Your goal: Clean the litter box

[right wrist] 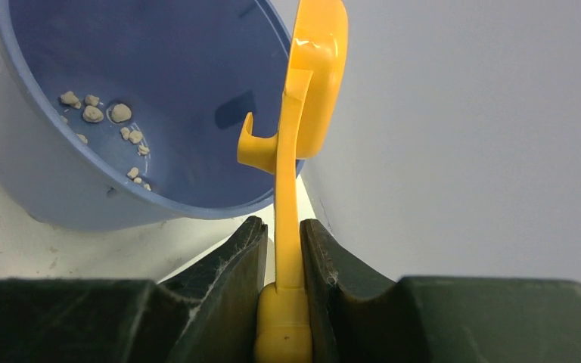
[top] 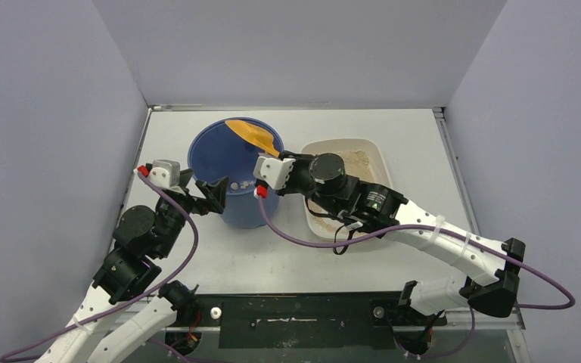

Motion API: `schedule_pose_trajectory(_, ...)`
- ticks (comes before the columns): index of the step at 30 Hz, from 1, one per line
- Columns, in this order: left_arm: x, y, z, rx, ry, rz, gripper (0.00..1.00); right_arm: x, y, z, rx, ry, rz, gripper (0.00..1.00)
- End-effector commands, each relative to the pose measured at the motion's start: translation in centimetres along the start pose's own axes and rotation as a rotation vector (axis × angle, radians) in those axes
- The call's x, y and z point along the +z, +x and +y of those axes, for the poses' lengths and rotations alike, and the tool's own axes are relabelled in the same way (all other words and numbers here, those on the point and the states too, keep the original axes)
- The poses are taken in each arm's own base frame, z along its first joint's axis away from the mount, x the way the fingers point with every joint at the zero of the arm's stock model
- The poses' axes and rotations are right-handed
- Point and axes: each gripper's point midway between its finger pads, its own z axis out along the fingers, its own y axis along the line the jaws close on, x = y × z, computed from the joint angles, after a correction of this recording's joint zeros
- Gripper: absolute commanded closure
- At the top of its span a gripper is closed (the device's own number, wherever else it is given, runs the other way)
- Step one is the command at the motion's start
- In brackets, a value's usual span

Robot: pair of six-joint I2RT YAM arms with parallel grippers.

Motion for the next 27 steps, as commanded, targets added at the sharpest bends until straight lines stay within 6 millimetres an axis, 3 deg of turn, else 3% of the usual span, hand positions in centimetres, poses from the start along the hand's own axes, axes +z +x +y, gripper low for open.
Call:
schedule_pose_trajectory(1, 0.2, -1.6, -0.2, -0.012, 0.003, -0.053, 0.03, -1.7, -1.9, -2.7, -0.006, 0.127, -0.037, 1.0)
schedule_pose_trajectory(7, 0.3, -1.3, -0.3, -0.011, 0.005, -0.045, 0.03, -3.4, -2.9, -3.8, 0.06, 0.182, -0.066, 1.0)
schedule_pose_trajectory(12, 0.6, -1.0, -0.3, -0.009, 0.006, -0.034, 0.03, -5.5, -2.5, -4.5, 0.174, 0.219, -0.079, 1.0)
schedule_pose_trajectory(19, 1.2, -0.5, -1.4, -0.024, 0.049, -0.006, 0.03, -8.4, -0.1, -4.2, 0.388, 0.247, -0.024, 1.0)
schedule_pose_trajectory(27, 2.1, -2.0, -3.4, -0.038, 0.113, 0.028, 0.03, -11.3, 3.6, -2.3, 0.621, 0.261, 0.074, 1.0)
